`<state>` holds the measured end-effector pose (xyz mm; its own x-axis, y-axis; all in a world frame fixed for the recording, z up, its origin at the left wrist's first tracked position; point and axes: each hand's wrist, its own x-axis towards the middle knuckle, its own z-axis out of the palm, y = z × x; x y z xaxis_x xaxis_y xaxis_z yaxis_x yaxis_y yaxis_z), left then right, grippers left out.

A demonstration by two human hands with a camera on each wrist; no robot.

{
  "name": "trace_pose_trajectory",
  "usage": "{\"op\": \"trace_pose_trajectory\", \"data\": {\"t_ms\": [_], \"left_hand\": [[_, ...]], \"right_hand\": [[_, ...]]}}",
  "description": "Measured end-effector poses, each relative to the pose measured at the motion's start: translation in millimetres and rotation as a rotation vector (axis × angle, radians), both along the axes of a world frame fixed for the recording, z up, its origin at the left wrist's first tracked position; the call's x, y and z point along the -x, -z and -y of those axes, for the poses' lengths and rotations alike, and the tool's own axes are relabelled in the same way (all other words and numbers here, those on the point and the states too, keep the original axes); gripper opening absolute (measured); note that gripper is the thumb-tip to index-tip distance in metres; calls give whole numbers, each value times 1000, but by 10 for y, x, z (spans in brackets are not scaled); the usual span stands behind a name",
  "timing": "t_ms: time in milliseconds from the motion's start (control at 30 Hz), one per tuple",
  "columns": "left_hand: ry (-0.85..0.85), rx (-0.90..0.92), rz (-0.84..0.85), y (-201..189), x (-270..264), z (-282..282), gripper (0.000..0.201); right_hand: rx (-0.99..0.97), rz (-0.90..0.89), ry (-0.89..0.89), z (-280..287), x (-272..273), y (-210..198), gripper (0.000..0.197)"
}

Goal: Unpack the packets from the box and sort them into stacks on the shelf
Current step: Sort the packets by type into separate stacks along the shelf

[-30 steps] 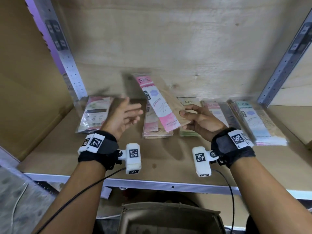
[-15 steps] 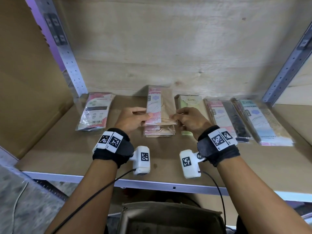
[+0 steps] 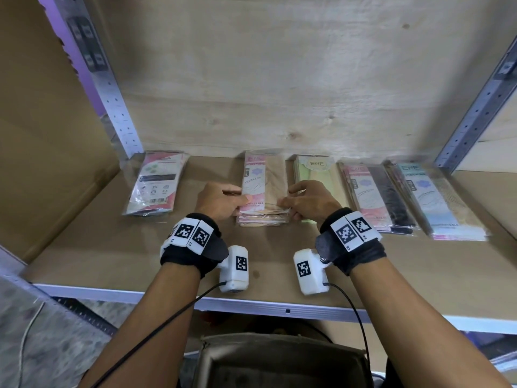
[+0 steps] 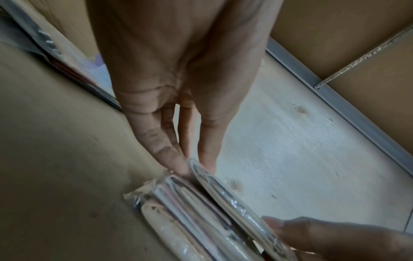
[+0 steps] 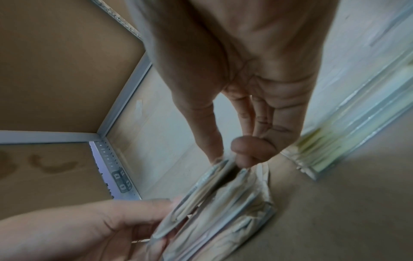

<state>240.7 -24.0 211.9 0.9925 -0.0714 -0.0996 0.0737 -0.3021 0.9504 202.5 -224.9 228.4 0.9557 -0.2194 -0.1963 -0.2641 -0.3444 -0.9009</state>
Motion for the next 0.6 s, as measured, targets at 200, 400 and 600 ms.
{"op": "trace_pose_trajectory", "data": {"t_ms": [200,400,600], "left_hand": [[-7,-87,21,-9,12,2,35],[-15,-60,-4,-14,25,25,36],[-27,-77,16,-29,38,11,34]], "right_hand": [[26,-11,-11,-2,10,-11,31],[82,-20,-47,-9,29,-34,24],[137,-12,-36,-43,69,-78,26]]}}
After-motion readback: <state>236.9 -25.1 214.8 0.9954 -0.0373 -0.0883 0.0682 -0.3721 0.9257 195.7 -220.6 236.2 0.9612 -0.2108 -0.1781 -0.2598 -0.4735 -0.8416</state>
